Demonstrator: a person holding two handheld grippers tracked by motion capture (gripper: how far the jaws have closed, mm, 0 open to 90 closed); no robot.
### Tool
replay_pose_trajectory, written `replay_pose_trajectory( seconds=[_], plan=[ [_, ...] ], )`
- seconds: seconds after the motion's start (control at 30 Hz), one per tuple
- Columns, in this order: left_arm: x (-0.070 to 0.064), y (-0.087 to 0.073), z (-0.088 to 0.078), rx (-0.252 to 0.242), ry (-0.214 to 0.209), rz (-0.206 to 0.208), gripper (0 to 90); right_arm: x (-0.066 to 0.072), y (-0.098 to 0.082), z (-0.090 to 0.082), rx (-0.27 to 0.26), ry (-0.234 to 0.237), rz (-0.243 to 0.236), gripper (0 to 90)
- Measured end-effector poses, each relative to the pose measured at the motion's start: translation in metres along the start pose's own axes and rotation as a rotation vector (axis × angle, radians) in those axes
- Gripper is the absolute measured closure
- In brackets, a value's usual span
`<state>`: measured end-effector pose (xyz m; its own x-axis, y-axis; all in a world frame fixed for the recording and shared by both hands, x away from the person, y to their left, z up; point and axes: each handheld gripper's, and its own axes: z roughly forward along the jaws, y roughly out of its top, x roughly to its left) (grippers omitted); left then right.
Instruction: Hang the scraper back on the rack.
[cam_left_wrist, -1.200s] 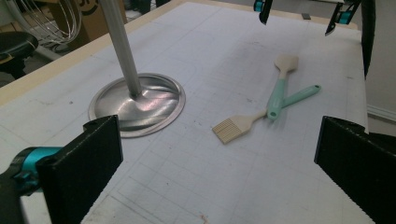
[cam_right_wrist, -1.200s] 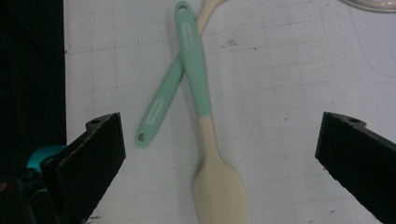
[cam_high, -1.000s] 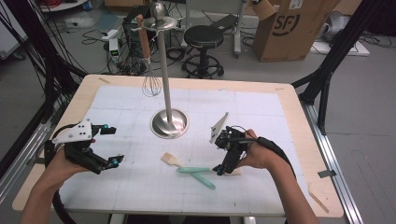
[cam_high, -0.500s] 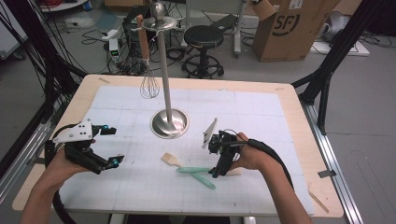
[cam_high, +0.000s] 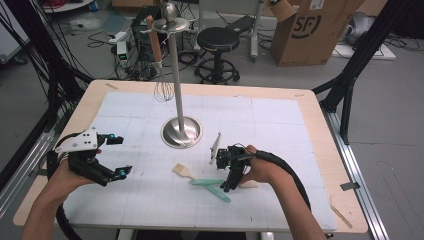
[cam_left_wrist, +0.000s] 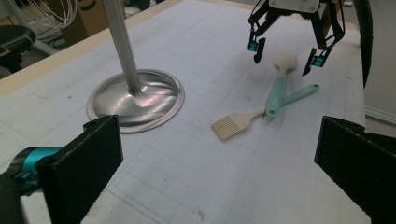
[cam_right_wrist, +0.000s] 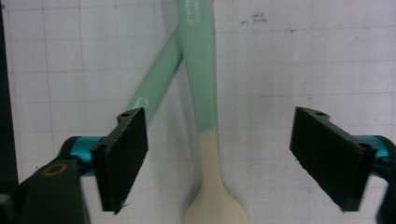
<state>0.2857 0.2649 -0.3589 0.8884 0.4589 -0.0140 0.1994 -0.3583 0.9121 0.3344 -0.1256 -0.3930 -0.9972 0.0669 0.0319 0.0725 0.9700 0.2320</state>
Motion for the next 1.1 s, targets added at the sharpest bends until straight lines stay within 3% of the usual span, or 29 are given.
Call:
replay_pose_trajectory(
  seconds=[0.13,0.6,0.87,1.1],
  plan=[
    [-0.001,0.000,0.002,0.007,0.000,0.002,1.7,0.003,0.002,0.005,0.036,-0.004,-0.016,27.7],
    [-0.001,0.000,0.002,0.008,0.000,0.002,1.6,0.004,0.006,0.010,0.054,0.005,-0.022,54.5],
    [-0.001,0.000,0.001,0.003,0.003,0.005,1.6,0.006,0.012,0.013,0.054,0.010,-0.035,63.5],
    [-0.001,0.000,0.001,-0.001,0.003,-0.001,1.6,0.006,0.019,0.019,0.093,0.030,-0.059,73.1]
  ],
)
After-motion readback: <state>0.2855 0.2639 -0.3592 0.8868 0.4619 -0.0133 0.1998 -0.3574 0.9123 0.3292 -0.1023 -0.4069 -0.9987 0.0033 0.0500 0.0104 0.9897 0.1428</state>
